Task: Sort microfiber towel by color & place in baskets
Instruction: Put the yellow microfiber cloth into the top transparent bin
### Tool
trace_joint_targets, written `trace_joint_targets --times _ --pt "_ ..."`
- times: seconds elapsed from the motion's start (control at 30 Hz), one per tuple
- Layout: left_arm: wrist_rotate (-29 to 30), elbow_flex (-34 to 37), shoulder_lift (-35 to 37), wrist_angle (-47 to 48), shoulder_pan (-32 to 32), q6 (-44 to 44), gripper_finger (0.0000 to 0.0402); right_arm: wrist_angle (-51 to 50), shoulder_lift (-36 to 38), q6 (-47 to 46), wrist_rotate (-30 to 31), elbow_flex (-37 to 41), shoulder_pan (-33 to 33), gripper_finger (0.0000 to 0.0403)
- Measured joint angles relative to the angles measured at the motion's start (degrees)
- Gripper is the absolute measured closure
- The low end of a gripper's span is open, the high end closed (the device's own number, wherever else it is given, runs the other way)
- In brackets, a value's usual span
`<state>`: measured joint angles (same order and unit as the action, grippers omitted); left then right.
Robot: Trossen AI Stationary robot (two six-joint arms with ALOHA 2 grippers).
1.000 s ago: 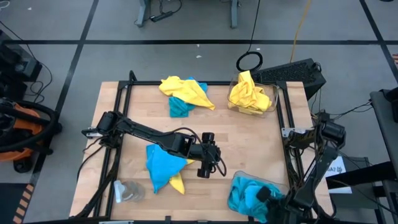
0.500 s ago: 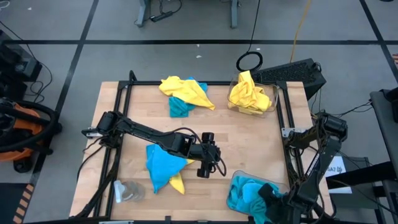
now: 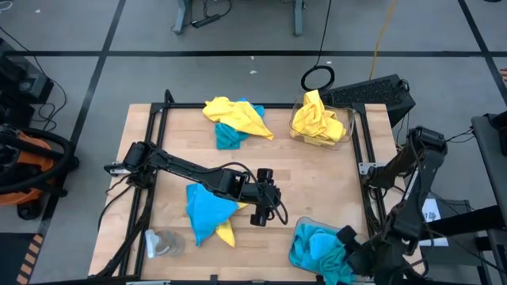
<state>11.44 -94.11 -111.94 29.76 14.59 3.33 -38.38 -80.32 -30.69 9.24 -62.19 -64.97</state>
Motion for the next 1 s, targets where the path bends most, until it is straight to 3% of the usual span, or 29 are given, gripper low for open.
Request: trace_joint_targets --times 0.4,0.63,0.8,1.0 --pt "2.52 0.00 0.48 5.65 0.33 2.71 0.0141 -0.37 8.28 3.99 19.35 -0.05 0.00 0.0225" --pt "5.20 0.00 1.77 20.68 0.16 2.14 0.0141 -3.54 9.30 4.86 30.54 -0.09 0.41 0.0225" --pt "4.47 1.89 2.01 24.22 -0.51 0.64 0.0141 -5.94 9.30 5.13 33.13 -0.09 2.95 0.0225" --pt "1.85 6.50 2.02 20.67 -1.59 0.57 0.0141 -6.10 9.30 7.63 32.83 -0.09 7.22 0.0225"
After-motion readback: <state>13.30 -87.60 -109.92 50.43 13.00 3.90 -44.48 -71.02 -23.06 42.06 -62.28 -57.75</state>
